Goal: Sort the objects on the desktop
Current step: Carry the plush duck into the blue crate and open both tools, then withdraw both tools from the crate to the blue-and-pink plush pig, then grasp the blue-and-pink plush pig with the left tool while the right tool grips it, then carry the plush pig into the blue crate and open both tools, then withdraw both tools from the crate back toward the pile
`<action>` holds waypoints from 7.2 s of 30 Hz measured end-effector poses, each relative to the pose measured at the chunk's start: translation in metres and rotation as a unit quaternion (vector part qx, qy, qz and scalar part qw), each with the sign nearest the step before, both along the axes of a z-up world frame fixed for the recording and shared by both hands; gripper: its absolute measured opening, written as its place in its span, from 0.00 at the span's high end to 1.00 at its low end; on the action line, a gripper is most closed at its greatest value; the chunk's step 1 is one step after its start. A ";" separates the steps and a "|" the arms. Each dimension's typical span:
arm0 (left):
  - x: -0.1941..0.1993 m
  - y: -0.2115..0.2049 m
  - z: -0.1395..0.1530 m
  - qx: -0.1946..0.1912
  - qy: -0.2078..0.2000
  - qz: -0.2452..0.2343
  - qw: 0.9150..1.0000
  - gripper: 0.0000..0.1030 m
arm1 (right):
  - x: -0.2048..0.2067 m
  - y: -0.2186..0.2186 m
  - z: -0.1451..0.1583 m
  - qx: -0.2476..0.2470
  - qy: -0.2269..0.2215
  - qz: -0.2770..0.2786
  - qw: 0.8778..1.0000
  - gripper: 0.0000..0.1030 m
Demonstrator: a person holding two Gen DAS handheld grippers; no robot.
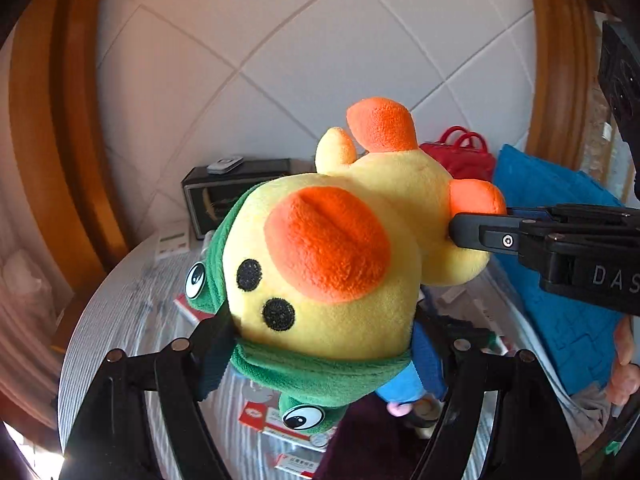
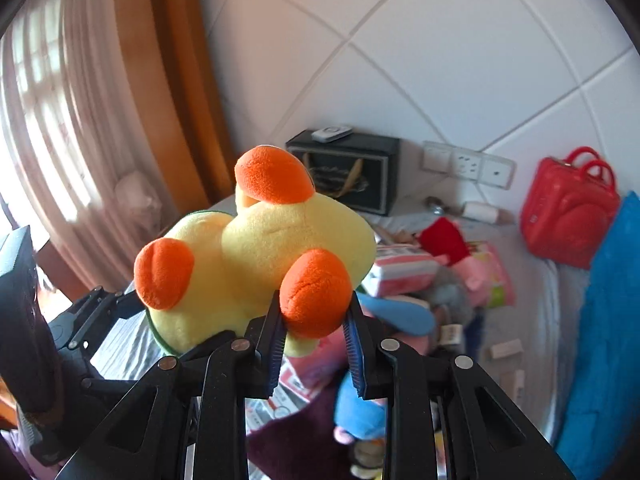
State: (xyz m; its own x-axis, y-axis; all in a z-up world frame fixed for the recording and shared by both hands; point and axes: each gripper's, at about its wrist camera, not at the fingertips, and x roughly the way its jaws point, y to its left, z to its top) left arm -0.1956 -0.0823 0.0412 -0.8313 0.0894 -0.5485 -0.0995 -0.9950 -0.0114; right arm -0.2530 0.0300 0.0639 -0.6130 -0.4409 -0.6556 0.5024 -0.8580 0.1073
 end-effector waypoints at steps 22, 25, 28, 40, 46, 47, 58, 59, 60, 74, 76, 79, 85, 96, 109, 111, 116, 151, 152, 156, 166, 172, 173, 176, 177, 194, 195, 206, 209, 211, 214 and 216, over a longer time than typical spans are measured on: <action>0.012 0.457 0.079 -0.075 -0.042 -0.343 0.935 0.26 | 0.130 0.442 0.086 0.001 0.037 -0.337 0.941 0.74; 0.006 0.496 0.060 -0.104 -0.094 -0.350 0.926 0.26 | 0.128 0.487 0.064 -0.016 -0.003 -0.353 0.935 0.74; 0.006 0.515 0.041 -0.124 -0.141 -0.353 0.916 0.23 | 0.126 0.516 0.036 -0.045 -0.046 -0.357 0.932 0.74; 0.004 0.522 0.028 -0.108 -0.202 -0.343 0.911 0.17 | 0.125 0.551 -0.003 -0.045 -0.097 -0.361 0.926 0.65; 0.012 0.496 0.045 -0.085 -0.164 -0.332 0.925 0.17 | 0.127 0.551 0.004 -0.038 -0.077 -0.367 0.926 0.19; 0.014 0.487 0.050 -0.075 -0.155 -0.329 0.929 0.17 | 0.129 0.549 0.006 -0.032 -0.072 -0.370 0.926 0.06; 0.037 0.338 0.073 -0.008 -0.018 -0.193 0.981 0.16 | 0.150 0.494 0.059 -0.031 0.066 -0.373 0.925 0.00; 0.037 0.323 0.071 -0.005 -0.014 -0.175 0.984 0.16 | 0.152 0.481 0.064 -0.037 0.083 -0.360 0.928 0.00; 0.036 0.306 0.066 0.000 -0.012 -0.158 0.987 0.16 | 0.154 0.467 0.069 -0.045 0.099 -0.344 0.933 0.00; 0.001 0.092 -0.049 -0.013 -0.104 0.059 0.993 0.16 | 0.093 0.260 0.041 -0.064 0.087 -0.139 0.984 0.00; -0.004 0.073 -0.066 -0.005 -0.122 0.076 0.990 0.16 | 0.079 0.237 0.023 -0.061 0.064 -0.124 0.988 0.00; -0.015 0.066 -0.087 -0.004 -0.141 0.085 0.986 0.16 | 0.060 0.209 -0.014 -0.053 0.019 -0.113 0.992 0.00; -0.059 0.099 -0.110 -0.021 -0.142 0.066 0.987 0.16 | 0.024 0.183 -0.079 -0.017 -0.058 -0.118 0.991 0.00; -0.044 0.043 -0.154 -0.016 -0.191 0.101 0.976 0.16 | -0.025 0.182 -0.123 -0.005 -0.117 -0.106 0.987 0.00; -0.019 -0.019 -0.143 -0.023 -0.171 0.134 0.976 0.15 | -0.041 0.102 -0.162 -0.058 -0.181 0.013 0.982 0.00; -0.022 -0.013 -0.147 -0.019 -0.175 0.124 0.977 0.15 | -0.046 0.094 -0.167 -0.065 -0.184 0.015 0.981 0.00; -0.030 0.011 -0.150 -0.019 -0.189 0.112 0.975 0.15 | -0.063 0.089 -0.183 -0.092 -0.214 0.020 0.972 0.00; -0.015 0.006 -0.091 -0.025 -0.105 0.064 0.992 0.39 | -0.069 0.059 -0.149 -0.104 -0.160 0.068 0.979 0.56; -0.014 0.008 -0.083 -0.023 -0.095 0.059 0.993 0.39 | -0.066 0.063 -0.138 -0.107 -0.150 0.065 0.981 0.56; -0.011 0.023 -0.049 -0.018 -0.057 0.029 0.998 0.39 | -0.049 0.082 -0.096 -0.106 -0.103 0.048 0.988 0.56; -0.017 0.113 0.070 -0.021 0.059 -0.125 0.990 0.39 | -0.005 0.180 0.037 -0.115 0.014 -0.078 0.990 0.56; -0.042 0.219 0.132 -0.003 0.087 -0.232 0.969 0.38 | 0.018 0.279 0.115 -0.111 0.069 -0.169 0.977 0.56; -0.047 0.240 0.138 0.001 0.086 -0.247 0.965 0.38 | 0.021 0.299 0.124 -0.106 0.073 -0.183 0.975 0.56; -0.066 0.304 0.149 0.005 0.070 -0.286 0.956 0.38 | 0.021 0.356 0.142 -0.091 0.076 -0.226 0.967 0.56; -0.073 0.324 0.151 0.006 0.063 -0.296 0.953 0.38 | 0.019 0.377 0.145 -0.090 0.072 -0.241 0.964 0.56; -0.131 0.506 0.095 -0.089 -0.081 -0.293 0.949 0.29 | -0.039 0.562 0.082 -0.020 -0.005 -0.384 0.923 0.02; -0.131 0.505 0.092 -0.092 -0.090 -0.289 0.949 0.29 | -0.040 0.564 0.077 -0.018 -0.013 -0.385 0.923 0.00; -0.116 0.479 0.086 -0.085 -0.153 -0.280 0.944 0.29 | -0.027 0.548 0.068 0.057 -0.060 -0.390 0.917 0.00; -0.102 0.470 0.085 -0.088 -0.156 -0.281 0.943 0.29 | -0.020 0.539 0.059 0.093 -0.075 -0.378 0.918 0.00; -0.091 0.465 0.085 -0.092 -0.153 -0.282 0.942 0.29 | -0.011 0.533 0.055 0.110 -0.080 -0.372 0.918 0.00; -0.072 0.456 0.084 -0.095 -0.144 -0.284 0.943 0.29 | 0.004 0.524 0.052 0.126 -0.079 -0.365 0.919 0.00; -0.060 0.450 0.084 -0.089 -0.139 -0.289 0.943 0.29 | 0.016 0.520 0.051 0.126 -0.078 -0.359 0.921 0.00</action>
State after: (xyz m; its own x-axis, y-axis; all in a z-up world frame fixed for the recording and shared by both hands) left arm -0.2558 0.3673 0.1253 -0.4938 0.3688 -0.7875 -0.6436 -0.7640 0.0458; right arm -0.2375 0.5500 0.1151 -0.5769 0.2206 -0.7865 -0.2092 -0.9706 -0.1188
